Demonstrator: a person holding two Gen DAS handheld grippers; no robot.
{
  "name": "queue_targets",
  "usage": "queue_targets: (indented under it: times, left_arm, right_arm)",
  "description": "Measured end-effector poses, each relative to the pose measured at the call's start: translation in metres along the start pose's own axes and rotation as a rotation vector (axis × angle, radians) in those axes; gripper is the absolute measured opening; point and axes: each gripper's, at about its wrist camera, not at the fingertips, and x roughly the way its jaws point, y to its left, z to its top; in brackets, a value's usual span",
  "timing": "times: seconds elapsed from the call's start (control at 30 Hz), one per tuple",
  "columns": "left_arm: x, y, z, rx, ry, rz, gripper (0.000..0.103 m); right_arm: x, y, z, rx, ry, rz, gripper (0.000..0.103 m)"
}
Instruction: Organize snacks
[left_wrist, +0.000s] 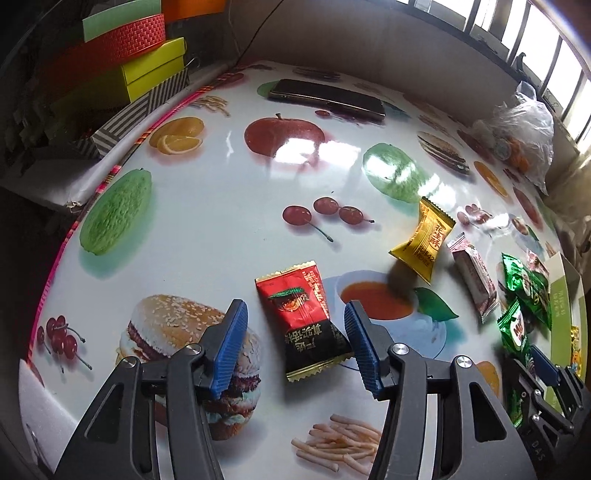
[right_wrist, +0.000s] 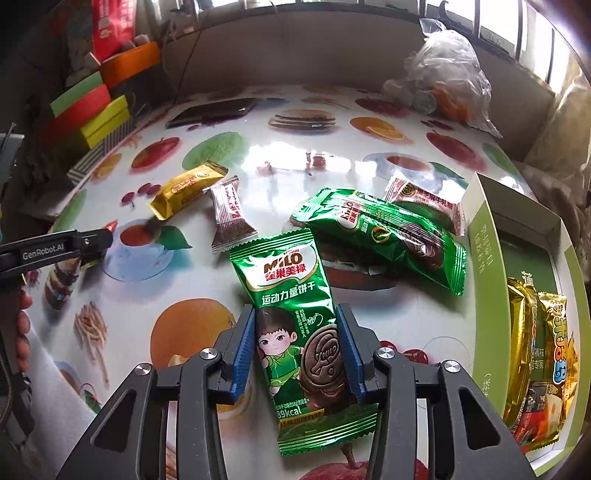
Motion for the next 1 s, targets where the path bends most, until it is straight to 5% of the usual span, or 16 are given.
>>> queue_targets:
  times: [0.23,1.0]
  left_arm:
    - [0.000,-0.007,-0.002,0.061,-0.016,0.067,0.030]
    - [-0.035,-0.033,-0.020,0.129,-0.084,-0.050,0.027]
  right_arm:
    - [0.000,0.000,0.000,0.004,-0.001,0.003,0.042]
    - [-0.016,-0.002,-0.006,0.036,-0.029,0.014,0.040]
